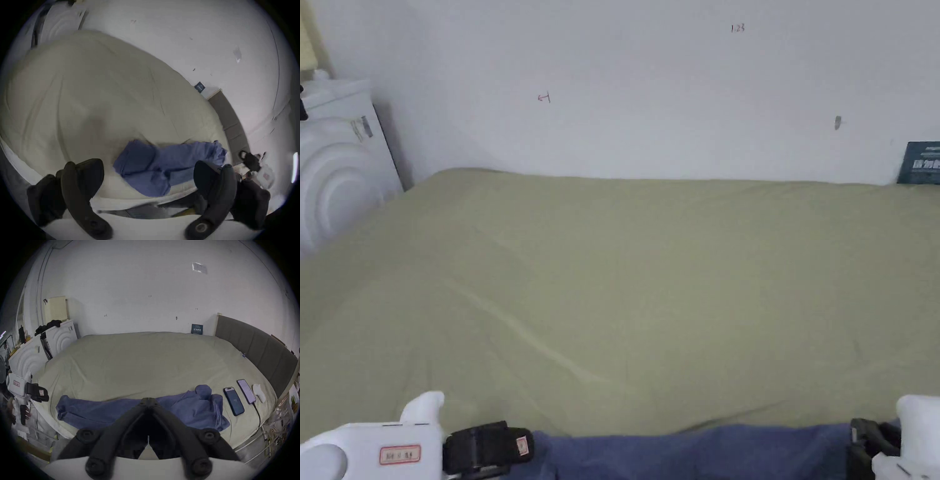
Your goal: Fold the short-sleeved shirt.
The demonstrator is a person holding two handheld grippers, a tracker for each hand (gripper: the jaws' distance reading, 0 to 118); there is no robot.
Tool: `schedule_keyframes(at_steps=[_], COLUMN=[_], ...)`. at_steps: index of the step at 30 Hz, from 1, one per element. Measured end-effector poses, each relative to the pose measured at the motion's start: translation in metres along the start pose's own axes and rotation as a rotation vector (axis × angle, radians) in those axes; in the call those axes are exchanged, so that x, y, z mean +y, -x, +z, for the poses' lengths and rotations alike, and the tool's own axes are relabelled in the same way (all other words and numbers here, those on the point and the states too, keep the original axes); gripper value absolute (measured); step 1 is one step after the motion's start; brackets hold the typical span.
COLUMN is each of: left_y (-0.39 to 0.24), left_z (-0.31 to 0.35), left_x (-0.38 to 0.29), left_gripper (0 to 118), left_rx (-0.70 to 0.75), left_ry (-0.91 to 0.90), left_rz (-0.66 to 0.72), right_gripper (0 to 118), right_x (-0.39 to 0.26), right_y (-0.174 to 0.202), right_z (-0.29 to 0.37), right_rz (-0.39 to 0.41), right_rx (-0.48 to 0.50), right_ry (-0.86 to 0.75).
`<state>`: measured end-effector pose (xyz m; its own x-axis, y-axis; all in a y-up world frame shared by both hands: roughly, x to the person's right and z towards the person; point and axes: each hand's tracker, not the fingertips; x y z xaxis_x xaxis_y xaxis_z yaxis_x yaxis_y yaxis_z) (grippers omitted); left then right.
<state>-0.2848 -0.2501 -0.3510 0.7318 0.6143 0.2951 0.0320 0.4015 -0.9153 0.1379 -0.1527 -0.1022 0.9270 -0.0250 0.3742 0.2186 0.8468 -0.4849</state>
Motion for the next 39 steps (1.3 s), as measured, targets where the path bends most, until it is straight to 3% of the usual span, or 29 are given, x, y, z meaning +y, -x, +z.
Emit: schedule_keyframes(at_steps=[4,11,15,16,17,18,19,21,30,39], left_y=[0.023,0.025,0.02,0.018,0.014,0.012,0.008,-0.006,-0.125,-0.265], left_z=[-0.026,-0.049,-0.065,-0.064,-0.062,-0.059,-0.057,-0.054,-0.046,-0.13], left_x=[-0.014,-0.019,-0.021,-0.021,-0.019,-0.017,-0.015,-0.01,0.016,0.004], left_gripper=[113,114,114,108,83,35,16,16,16,16], left_rx=[-0.019,-0.278,-0.243,-0.253,-0.249,-0.227,-0.165,-0.094,-0.181,-0.296], left_ry=[0.05,-0.021,-0.019,-0.033,-0.043,-0.063,-0.079,-0.096,-0.09,0.041], left_rz=[0.065,0.206,0.202,0.204,0.215,0.243,0.242,0.167,-0.063,-0.179], right_gripper=[1,1,1,1,1,1,1,1,1,1], right_x=[0.0,0.003,0.001,0.0,-0.002,-0.003,-0.003,-0.004,0.009,0.007], right_y=[-0.005,-0.014,-0.015,-0.015,-0.015,-0.016,-0.017,-0.022,-0.051,-0.076], right_z=[0.004,0.002,0.0,0.0,0.001,0.002,0.003,0.005,0.028,0.04], right_rz=[0.001,-0.033,-0.064,-0.067,-0.07,-0.072,-0.075,-0.086,-0.152,-0.196], right_rx=[0.01,0.004,0.023,0.028,0.035,0.039,0.04,0.038,-0.002,-0.028], right_ry=[0.008,0.009,0.023,0.025,0.029,0.031,0.032,0.034,-0.024,-0.046])
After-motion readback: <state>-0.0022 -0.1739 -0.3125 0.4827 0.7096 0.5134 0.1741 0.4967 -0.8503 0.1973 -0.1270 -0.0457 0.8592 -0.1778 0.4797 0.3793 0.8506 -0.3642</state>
